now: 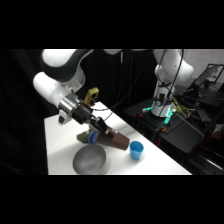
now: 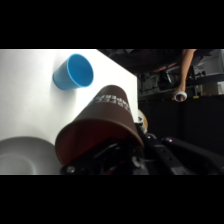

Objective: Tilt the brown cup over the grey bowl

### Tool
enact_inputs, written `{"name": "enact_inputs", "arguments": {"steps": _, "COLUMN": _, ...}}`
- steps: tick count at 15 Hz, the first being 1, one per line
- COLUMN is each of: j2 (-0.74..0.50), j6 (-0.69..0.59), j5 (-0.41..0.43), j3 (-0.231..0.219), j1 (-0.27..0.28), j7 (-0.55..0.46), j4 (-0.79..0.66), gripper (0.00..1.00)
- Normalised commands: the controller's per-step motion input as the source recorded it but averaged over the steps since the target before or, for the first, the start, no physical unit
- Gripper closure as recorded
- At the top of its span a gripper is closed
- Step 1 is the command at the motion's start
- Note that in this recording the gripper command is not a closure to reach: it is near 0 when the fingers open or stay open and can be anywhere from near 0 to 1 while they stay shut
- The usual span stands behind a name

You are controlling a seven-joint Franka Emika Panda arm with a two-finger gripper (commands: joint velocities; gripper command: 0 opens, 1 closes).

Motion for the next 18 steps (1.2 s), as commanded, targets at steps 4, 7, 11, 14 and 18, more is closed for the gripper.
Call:
{"name": "enact_inputs", "arguments": {"steps": 4, "j2": 0.22, "j6": -0.38, "j5": 0.103, "j3": -0.015, "j1": 0.056, "j7": 0.23, "j4": 0.49, "gripper": 0.07}}
{"name": "enact_inputs", "arguments": {"steps": 7, "j2": 0.0, "j6": 0.02, "j5": -0.052, "j3": -0.115, "j1": 0.115, "j7": 0.18, "j4": 0.21, "gripper": 0.07}}
{"name": "enact_inputs", "arguments": {"steps": 11, "j2": -0.35, "j6": 0.43, "j5": -0.225, "j3": -0.168, "j1": 0.123, "j7": 0.09, "j4": -0.21, "gripper": 0.07}}
{"name": "enact_inputs", "arguments": {"steps": 14, "j2": -0.72, "j6": 0.65, "j5": -0.232, "j3": -0.139, "j1": 0.101, "j7": 0.05, "j4": -0.76, "gripper": 0.07}}
{"name": "enact_inputs", "arguments": {"steps": 18, "j2": -0.82, "j6": 0.74, "j5": -0.193, "j3": -0.148, "j1": 0.075, "j7": 0.11, "j4": -0.99, "gripper": 0.07}}
